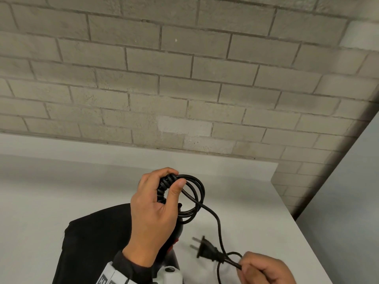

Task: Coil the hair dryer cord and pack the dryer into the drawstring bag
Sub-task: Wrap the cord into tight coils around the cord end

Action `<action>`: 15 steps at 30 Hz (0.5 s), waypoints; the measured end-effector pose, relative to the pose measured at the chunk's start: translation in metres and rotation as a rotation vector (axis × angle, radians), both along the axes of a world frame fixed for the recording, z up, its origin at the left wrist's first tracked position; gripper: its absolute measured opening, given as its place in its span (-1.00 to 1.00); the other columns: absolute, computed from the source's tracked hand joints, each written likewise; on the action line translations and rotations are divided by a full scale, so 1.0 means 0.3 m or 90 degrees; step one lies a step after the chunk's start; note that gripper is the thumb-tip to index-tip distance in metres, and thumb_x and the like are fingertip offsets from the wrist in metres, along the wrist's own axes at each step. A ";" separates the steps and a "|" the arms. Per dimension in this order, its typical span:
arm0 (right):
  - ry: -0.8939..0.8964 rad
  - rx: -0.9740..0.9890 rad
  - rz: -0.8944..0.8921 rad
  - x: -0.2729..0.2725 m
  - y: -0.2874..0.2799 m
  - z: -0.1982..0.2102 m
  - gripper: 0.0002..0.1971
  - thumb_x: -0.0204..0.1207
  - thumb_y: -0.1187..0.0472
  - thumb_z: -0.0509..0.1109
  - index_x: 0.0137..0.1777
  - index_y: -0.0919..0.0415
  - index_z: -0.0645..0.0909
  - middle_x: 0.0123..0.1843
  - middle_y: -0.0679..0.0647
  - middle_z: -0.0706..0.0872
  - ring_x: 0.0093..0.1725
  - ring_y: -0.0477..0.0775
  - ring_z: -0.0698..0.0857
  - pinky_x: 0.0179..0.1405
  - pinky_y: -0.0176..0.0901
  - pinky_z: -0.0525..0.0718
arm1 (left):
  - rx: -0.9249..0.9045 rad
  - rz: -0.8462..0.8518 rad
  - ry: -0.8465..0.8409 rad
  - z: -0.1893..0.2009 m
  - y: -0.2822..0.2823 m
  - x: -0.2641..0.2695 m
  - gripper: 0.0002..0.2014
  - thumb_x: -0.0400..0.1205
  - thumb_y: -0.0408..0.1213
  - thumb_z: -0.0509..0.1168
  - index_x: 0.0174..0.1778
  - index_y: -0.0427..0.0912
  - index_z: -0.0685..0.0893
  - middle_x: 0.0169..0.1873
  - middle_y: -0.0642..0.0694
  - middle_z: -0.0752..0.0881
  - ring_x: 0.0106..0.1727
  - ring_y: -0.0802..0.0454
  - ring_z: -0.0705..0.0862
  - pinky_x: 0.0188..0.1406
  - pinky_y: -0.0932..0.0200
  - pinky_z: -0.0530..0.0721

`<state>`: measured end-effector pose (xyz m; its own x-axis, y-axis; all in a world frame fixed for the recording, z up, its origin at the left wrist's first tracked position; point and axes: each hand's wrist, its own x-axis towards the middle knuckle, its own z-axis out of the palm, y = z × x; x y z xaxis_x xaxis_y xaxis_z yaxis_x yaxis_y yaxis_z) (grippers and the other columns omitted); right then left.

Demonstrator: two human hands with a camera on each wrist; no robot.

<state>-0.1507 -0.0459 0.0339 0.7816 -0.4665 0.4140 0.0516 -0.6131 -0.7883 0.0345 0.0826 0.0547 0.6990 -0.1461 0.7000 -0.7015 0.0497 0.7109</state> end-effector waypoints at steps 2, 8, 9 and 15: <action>0.087 -0.129 -0.092 -0.023 -0.053 -0.044 -0.73 0.17 0.35 0.36 -0.66 0.06 0.48 -0.62 -0.04 0.50 -0.40 -0.20 0.54 -0.49 -0.61 0.26 | -0.005 -0.004 0.001 0.002 0.001 0.004 -0.80 0.58 0.03 0.31 0.07 0.11 0.64 -0.07 0.06 0.71 0.01 0.19 0.71 0.00 0.49 0.59; 0.041 -0.106 -0.196 0.002 -0.098 -0.092 -0.48 0.06 0.08 0.46 0.02 -0.43 0.53 0.01 -0.33 0.64 -0.06 -0.29 0.58 -0.19 -0.58 0.50 | -0.010 -0.023 -0.007 -0.003 -0.016 -0.016 -0.84 0.58 0.01 0.32 0.05 0.17 0.63 -0.07 0.09 0.71 0.00 0.17 0.72 -0.01 0.49 0.59; 0.011 -0.083 -0.203 0.016 -0.078 -0.080 -0.45 0.07 0.13 0.49 0.04 -0.40 0.52 0.04 -0.31 0.64 0.00 -0.25 0.60 -0.15 -0.53 0.53 | -0.008 -0.026 -0.008 -0.005 -0.020 -0.019 -0.85 0.58 0.01 0.32 0.05 0.17 0.64 -0.07 0.12 0.70 0.00 0.16 0.72 -0.01 0.48 0.59; 0.019 0.020 0.030 0.104 0.058 0.005 -0.42 0.26 0.02 0.58 0.23 -0.38 0.42 0.05 -0.30 0.72 0.01 -0.29 0.72 -0.02 -0.61 0.54 | 0.010 -0.035 -0.014 -0.002 -0.024 -0.029 -0.83 0.59 0.04 0.31 0.09 0.26 0.62 -0.02 0.21 0.68 0.03 0.12 0.72 0.02 0.45 0.59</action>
